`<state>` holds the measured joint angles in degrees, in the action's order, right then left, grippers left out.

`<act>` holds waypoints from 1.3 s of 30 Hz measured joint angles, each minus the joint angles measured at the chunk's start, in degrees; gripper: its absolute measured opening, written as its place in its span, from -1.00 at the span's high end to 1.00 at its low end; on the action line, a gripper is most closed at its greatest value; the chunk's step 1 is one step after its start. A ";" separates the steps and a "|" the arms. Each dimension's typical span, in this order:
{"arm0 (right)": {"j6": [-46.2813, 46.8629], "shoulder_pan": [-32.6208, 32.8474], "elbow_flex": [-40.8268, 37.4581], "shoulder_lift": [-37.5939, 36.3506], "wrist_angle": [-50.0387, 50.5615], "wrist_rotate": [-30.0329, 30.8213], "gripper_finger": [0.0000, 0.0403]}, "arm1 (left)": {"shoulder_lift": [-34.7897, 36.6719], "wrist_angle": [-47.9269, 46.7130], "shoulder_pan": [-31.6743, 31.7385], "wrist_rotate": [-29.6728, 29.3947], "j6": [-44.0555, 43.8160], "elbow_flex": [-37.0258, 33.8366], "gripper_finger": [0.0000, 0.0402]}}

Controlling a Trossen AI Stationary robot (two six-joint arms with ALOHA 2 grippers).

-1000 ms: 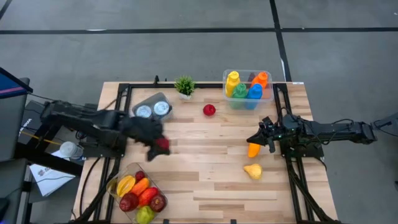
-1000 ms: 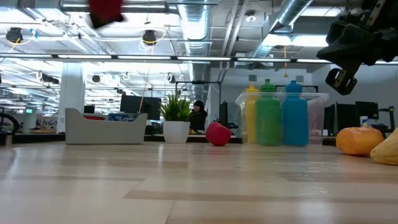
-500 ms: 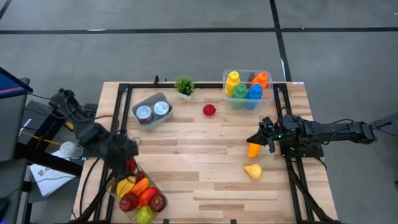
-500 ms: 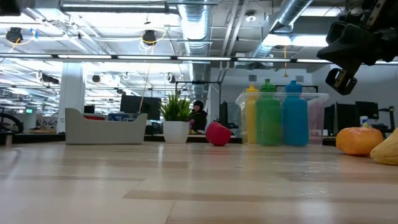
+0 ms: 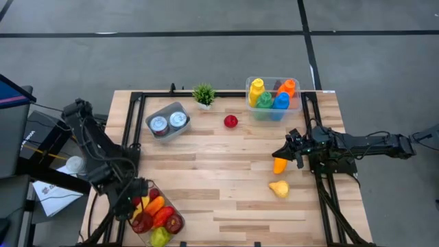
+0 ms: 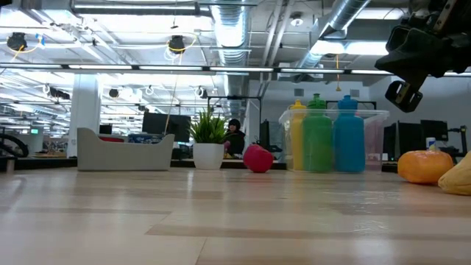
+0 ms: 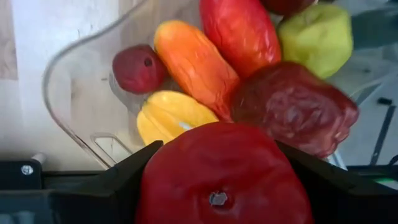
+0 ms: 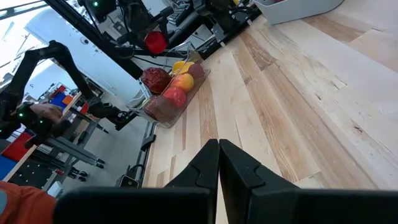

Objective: Pick & Place Food Item
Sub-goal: Put the left red apple into the bottom transparent bin, then put the red apple into the bottom transparent bin

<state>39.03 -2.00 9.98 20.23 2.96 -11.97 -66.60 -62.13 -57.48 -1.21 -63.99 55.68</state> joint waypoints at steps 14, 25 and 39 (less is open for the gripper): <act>0.00 0.00 0.00 0.02 0.00 0.02 0.97 | -1.84 0.64 -5.18 1.60 -1.73 0.00 -0.40; 0.01 -0.01 0.00 0.02 0.01 0.01 0.97 | -1.81 1.22 -5.15 4.89 -2.64 -2.02 -0.45; 0.01 -0.01 0.00 0.02 0.00 0.01 0.97 | -1.72 4.40 -3.46 8.68 -2.77 -3.78 -0.80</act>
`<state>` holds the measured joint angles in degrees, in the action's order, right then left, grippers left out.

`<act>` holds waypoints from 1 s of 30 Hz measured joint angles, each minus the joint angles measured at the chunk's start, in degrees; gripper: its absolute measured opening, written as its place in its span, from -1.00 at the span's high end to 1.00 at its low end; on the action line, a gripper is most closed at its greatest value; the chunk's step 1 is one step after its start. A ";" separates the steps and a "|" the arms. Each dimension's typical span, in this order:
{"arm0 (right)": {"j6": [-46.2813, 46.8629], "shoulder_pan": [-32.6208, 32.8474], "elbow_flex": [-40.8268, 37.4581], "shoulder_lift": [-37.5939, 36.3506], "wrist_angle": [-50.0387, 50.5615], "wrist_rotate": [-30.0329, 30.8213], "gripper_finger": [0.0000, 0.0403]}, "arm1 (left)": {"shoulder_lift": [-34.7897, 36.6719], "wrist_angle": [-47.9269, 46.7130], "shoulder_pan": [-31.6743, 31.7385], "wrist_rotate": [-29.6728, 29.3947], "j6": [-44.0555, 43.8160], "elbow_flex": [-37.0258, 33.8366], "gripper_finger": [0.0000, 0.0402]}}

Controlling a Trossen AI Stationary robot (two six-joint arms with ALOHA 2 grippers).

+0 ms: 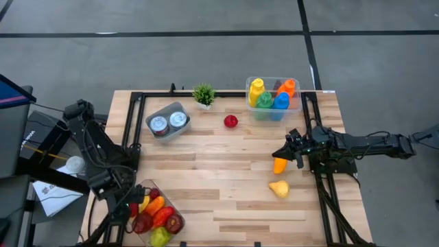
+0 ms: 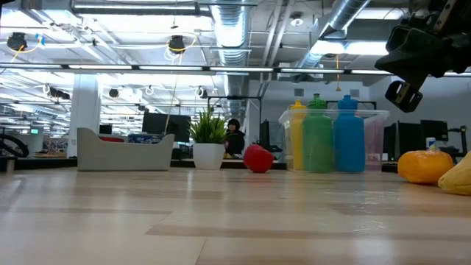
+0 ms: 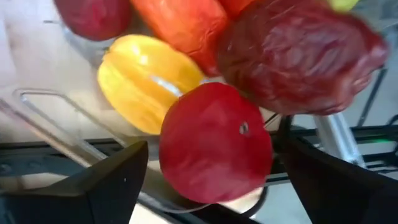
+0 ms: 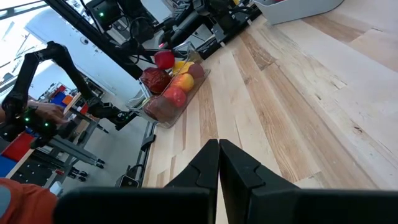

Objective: Pick & Place Food Item
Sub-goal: Put the red apple into the bottom transparent bin

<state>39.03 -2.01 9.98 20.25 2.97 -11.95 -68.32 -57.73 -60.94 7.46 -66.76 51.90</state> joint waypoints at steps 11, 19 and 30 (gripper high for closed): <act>0.00 0.01 0.00 -0.01 0.00 0.00 0.97 | 8.89 1.47 6.00 -0.56 -1.54 0.00 -0.81; 0.01 -0.01 0.00 -0.02 0.02 0.01 0.97 | 16.86 4.90 15.05 -28.36 5.55 0.00 -0.77; 0.01 -0.01 0.00 -0.02 0.01 0.01 0.97 | 8.19 42.37 53.88 -35.84 56.19 0.05 -0.78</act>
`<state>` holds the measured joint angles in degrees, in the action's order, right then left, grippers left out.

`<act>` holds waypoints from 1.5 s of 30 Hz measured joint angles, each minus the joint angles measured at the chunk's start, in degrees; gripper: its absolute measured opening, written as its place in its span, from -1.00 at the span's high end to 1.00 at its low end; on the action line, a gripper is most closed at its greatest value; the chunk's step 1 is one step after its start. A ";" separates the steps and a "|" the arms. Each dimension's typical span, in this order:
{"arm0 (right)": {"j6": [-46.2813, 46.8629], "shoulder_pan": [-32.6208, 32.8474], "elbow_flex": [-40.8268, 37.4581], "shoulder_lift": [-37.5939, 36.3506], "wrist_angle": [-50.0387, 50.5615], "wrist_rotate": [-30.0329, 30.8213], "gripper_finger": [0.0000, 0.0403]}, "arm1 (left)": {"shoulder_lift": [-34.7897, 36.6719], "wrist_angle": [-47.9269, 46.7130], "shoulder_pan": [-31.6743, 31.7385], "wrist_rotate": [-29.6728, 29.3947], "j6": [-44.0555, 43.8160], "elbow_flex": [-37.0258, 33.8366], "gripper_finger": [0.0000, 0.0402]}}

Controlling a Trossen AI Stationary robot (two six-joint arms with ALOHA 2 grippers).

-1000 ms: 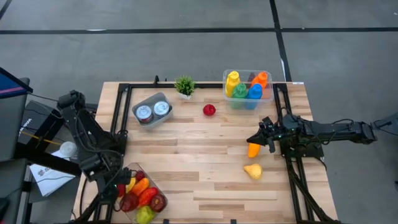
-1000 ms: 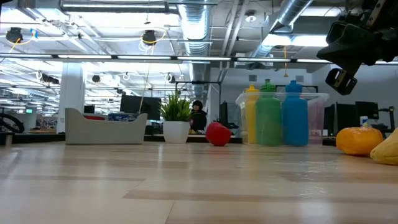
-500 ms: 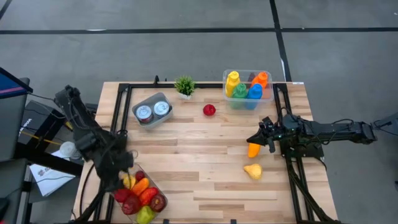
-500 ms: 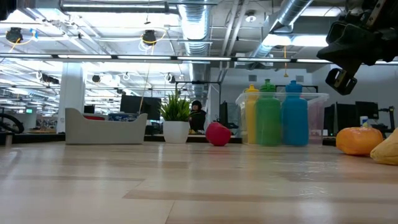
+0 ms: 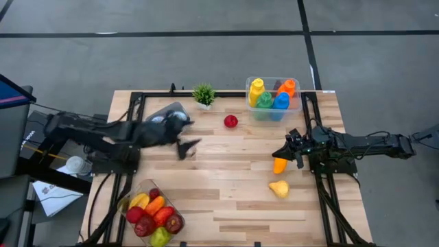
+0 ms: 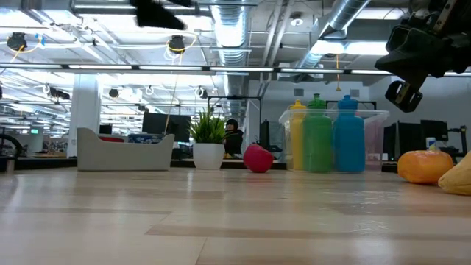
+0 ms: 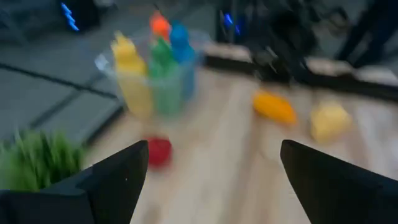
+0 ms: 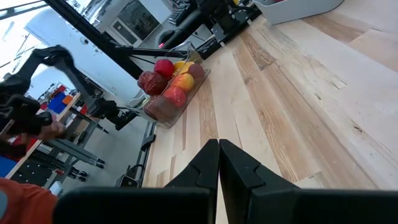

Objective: Pick & Place Food Item
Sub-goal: Put the red apple into the bottom transparent bin

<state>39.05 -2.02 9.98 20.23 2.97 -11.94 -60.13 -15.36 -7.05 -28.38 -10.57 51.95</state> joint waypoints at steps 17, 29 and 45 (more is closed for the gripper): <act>0.00 0.00 0.00 0.01 -0.01 -0.01 0.97 | -44.57 51.78 24.40 16.85 7.23 5.12 -0.76; -0.01 0.00 0.00 0.01 0.00 -0.02 0.97 | -57.17 51.17 24.27 10.27 8.88 10.79 -0.76; 0.00 0.02 0.00 0.02 -0.01 -0.02 0.97 | -57.15 29.84 24.58 12.55 14.44 18.62 -0.76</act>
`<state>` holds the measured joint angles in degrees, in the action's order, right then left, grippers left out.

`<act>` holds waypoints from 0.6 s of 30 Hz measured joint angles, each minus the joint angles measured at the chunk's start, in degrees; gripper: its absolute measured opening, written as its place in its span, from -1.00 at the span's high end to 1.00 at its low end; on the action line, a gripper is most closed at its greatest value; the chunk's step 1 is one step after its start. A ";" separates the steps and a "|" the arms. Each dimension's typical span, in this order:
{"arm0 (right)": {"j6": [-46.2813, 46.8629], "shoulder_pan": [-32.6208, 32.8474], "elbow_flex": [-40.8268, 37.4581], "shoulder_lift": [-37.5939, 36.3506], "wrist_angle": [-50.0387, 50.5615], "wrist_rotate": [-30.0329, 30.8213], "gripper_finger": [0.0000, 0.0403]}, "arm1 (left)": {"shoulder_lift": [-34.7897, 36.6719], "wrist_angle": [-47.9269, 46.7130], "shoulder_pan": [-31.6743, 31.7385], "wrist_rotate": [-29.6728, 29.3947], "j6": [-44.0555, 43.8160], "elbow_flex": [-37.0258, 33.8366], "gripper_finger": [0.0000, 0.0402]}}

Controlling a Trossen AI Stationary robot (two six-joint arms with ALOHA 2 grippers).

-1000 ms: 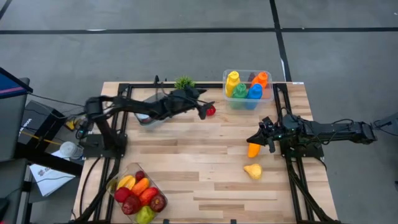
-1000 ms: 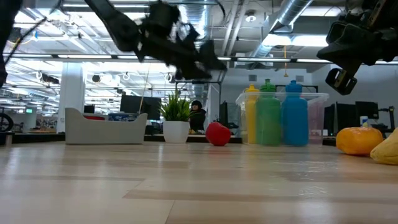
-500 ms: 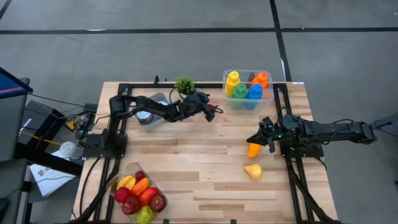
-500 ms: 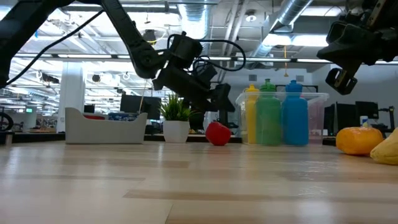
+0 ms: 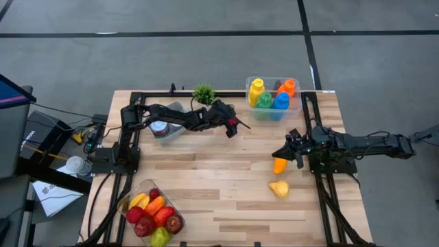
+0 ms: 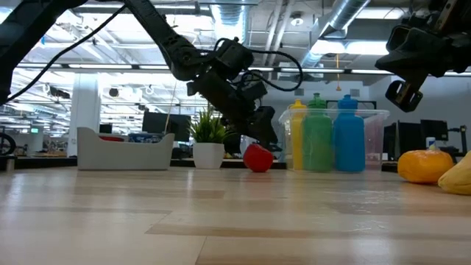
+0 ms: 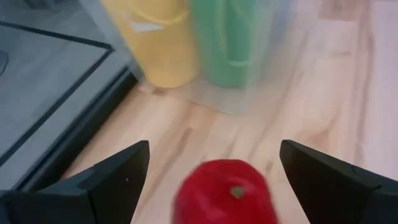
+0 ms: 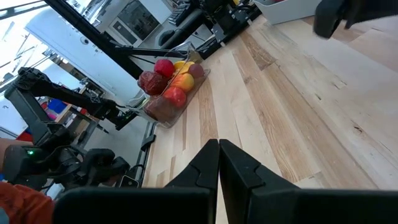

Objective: Pick & Place Food Item
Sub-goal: Put the red apple into the bottom transparent bin

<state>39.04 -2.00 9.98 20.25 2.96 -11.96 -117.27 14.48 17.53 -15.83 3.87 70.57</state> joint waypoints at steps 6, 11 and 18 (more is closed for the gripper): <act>0.00 0.00 0.00 0.00 0.00 0.02 0.97 | 0.00 -0.86 2.45 1.16 -0.50 0.00 -0.76; -0.02 -0.02 0.00 0.00 0.00 0.02 0.97 | 0.00 -2.01 2.81 3.73 -0.82 0.00 -0.76; 0.00 -0.01 0.00 -0.01 0.00 0.00 0.97 | 0.00 -5.99 3.30 6.08 0.38 1.30 -0.76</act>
<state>39.05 -2.01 9.98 20.24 2.96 -11.97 -117.27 8.49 20.84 -9.75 4.25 71.86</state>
